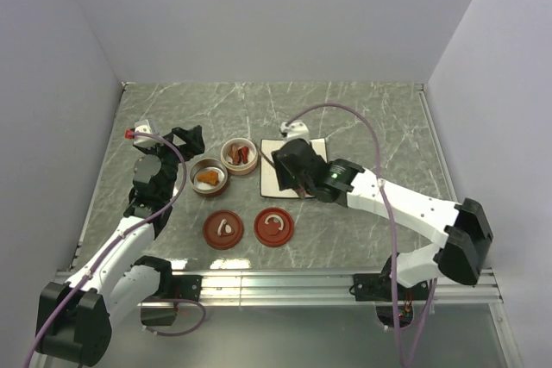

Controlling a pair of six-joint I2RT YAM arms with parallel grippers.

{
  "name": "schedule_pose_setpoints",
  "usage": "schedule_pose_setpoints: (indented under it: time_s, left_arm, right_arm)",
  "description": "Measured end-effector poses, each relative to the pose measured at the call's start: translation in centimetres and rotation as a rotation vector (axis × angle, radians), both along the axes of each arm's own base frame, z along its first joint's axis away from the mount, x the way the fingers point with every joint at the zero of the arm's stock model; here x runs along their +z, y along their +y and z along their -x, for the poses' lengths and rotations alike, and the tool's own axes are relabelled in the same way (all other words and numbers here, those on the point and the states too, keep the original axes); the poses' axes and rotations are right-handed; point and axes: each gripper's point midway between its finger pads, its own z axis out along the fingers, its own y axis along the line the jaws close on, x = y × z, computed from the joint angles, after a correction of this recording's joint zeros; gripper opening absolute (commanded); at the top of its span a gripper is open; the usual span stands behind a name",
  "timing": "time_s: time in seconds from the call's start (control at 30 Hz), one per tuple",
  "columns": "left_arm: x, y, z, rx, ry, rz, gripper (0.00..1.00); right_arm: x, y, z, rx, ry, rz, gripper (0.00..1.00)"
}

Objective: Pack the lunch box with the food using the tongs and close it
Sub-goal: Place the food into the lunch box, then pick up the food using the clamp

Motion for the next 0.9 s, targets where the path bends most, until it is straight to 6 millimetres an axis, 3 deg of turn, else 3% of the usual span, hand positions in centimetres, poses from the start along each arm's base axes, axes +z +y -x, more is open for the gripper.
schedule_pose_setpoints:
  time_s: [0.37, 0.6, 0.9]
  left_arm:
    - [0.0, 0.0, 0.0, 0.000, 0.000, 0.000, 1.00]
    - [0.0, 0.0, 0.0, -0.003, 0.000, 0.000, 0.99]
    - [0.0, -0.1, 0.0, -0.003, 0.000, 0.000, 1.00]
  right_arm:
    - [-3.6, -6.5, 4.0, -0.140, 0.076, 0.024, 0.62]
    - [-5.3, -7.2, 4.9, -0.158, 0.115, 0.033, 0.60]
    - [-6.5, -6.7, 5.2, -0.141, 0.145, 0.056, 0.57]
